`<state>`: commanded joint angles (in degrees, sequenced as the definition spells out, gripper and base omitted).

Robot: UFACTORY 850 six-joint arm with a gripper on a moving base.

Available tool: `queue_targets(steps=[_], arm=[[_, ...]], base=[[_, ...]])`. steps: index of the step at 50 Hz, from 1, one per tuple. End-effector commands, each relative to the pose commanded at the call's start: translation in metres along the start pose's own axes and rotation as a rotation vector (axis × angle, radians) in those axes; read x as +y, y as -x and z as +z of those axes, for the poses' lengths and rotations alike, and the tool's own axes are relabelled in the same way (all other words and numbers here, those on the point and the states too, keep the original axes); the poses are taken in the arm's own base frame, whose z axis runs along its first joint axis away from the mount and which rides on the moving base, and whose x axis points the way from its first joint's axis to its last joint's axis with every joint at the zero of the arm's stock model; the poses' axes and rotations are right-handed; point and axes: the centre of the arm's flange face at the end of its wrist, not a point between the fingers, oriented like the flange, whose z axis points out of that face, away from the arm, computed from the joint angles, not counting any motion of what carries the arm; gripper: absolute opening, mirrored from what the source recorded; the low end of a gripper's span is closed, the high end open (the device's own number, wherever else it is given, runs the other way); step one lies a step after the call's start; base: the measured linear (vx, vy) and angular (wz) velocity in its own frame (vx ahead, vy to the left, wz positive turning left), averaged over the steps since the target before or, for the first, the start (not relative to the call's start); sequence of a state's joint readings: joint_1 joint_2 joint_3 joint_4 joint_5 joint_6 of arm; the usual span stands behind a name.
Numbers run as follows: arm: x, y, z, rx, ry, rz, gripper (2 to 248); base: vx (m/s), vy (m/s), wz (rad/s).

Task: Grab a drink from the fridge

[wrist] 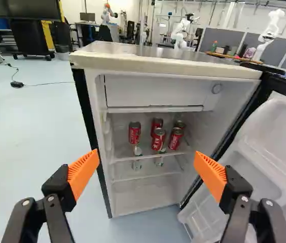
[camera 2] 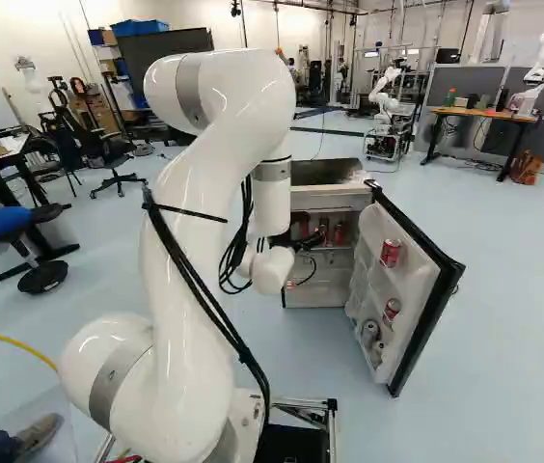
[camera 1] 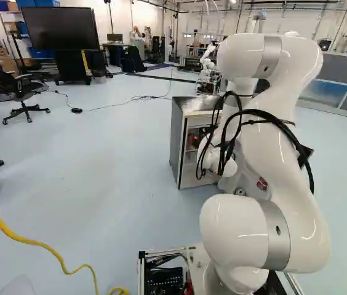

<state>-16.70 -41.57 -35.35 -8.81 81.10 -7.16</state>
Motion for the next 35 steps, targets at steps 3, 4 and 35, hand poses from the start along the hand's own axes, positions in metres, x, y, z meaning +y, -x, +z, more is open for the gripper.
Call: queue_targets(steps=[3,4,35], arm=[[0.000,0.003,0.004,-0.001,-0.009,-0.001,247],[0.000,0.004,0.005,-0.002,-0.012,-0.001,247],[0.005,0.040,0.045,-0.017,-0.018,0.002,247]], base=[[0.000,0.000,0.000],[0.000,0.000,0.000],[0.000,0.000,0.000]])
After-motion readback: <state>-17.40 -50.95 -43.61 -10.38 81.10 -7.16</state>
